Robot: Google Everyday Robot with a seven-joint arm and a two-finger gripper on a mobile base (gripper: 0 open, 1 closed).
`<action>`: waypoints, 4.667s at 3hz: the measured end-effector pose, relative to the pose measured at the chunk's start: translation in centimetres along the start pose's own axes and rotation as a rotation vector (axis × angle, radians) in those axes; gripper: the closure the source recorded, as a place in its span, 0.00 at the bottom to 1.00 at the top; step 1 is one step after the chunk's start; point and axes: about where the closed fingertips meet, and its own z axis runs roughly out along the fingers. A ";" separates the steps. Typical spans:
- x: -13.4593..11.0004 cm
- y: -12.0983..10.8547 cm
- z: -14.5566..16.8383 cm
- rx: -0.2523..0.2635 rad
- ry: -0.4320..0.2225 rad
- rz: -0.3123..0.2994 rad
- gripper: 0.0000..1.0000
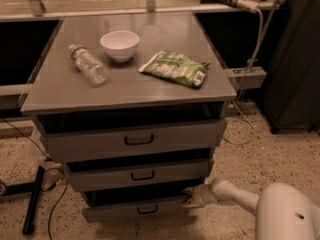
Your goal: Open bottom drawer
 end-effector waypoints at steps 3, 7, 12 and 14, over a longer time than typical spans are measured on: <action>0.0 0.0 0.0 0.000 0.000 0.000 0.40; 0.2 5.2 -1.2 -0.041 -0.046 -0.014 0.65; -0.3 7.2 -2.8 -0.037 -0.045 -0.049 0.58; -0.3 8.3 -2.7 -0.071 -0.063 -0.045 0.38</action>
Offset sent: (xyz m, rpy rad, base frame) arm -0.0001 0.0001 -0.0001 0.0001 0.0001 0.0002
